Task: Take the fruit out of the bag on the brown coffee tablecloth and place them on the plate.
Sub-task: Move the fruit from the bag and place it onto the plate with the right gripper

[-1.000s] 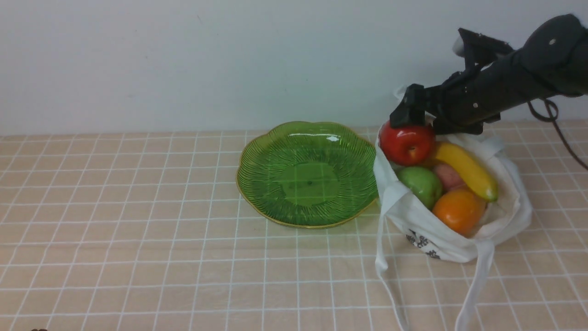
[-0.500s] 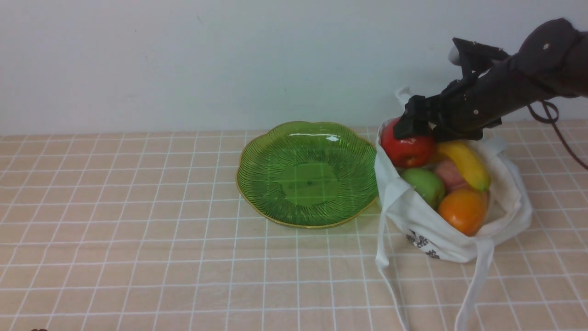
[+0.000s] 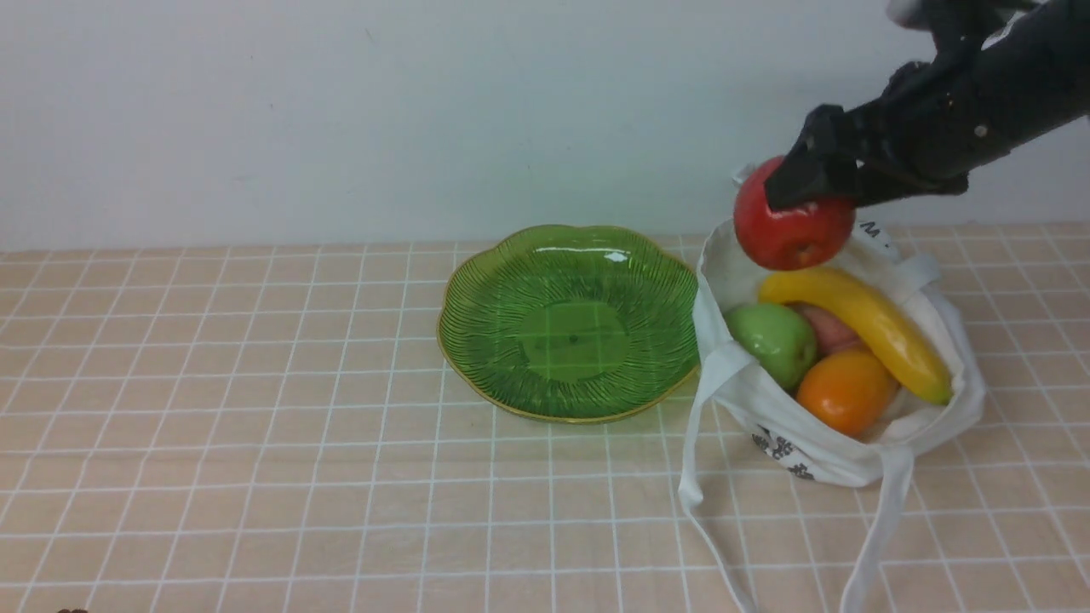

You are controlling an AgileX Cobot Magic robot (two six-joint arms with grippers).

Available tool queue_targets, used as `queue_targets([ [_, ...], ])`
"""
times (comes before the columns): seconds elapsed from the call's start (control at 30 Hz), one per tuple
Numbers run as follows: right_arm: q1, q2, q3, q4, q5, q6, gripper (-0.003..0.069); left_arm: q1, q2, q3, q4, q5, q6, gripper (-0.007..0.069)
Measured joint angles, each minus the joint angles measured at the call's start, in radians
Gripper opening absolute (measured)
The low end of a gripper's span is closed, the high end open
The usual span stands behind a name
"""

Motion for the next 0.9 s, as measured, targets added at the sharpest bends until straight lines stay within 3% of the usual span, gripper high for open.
queue_targets([
  [0.23, 0.172, 0.075, 0.0, 0.11, -0.074, -0.165, 0.0576, 0.0, 0.0, 0.0, 0.0, 0.0, 0.0, -0.0008],
  [0.37, 0.254, 0.17, 0.002, 0.115, -0.245, -0.236, 0.0576, 0.0, 0.0, 0.0, 0.0, 0.0, 0.0, -0.0008],
  [0.5, 0.268, 0.238, 0.004, 0.114, -0.38, -0.251, 0.0581, 0.0, 0.0, 0.0, 0.0, 0.0, 0.0, -0.0008],
  [0.63, 0.267, 0.272, 0.005, 0.1, -0.481, -0.25, 0.0667, 0.0, 0.0, 0.0, 0.0, 0.0, 0.0, -0.0008],
  [0.9, 0.243, 0.228, 0.005, -0.013, -0.441, -0.204, 0.0675, 0.0, 0.0, 0.0, 0.0, 0.0, 0.0, -0.0008],
])
